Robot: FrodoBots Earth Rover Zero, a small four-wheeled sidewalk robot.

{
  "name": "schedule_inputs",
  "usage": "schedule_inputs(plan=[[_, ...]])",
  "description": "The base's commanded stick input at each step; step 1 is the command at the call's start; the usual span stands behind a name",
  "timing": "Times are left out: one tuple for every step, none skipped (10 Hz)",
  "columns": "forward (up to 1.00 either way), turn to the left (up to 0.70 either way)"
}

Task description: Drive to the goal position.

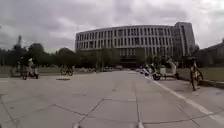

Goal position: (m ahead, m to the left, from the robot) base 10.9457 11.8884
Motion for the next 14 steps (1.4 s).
schedule_inputs(plan=[[0.45, 0.00], [0.45, 0.00], [0.45, 0.00], [0.45, 0.00], [0.45, 0.00], [0.45, 0.00], [0.45, -0.09], [0.45, -0.27], [0.45, -0.27], [0.45, -0.27], [0.45, -0.27], [0.45, -0.27], [0.45, -0.27], [0.45, -0.27]])
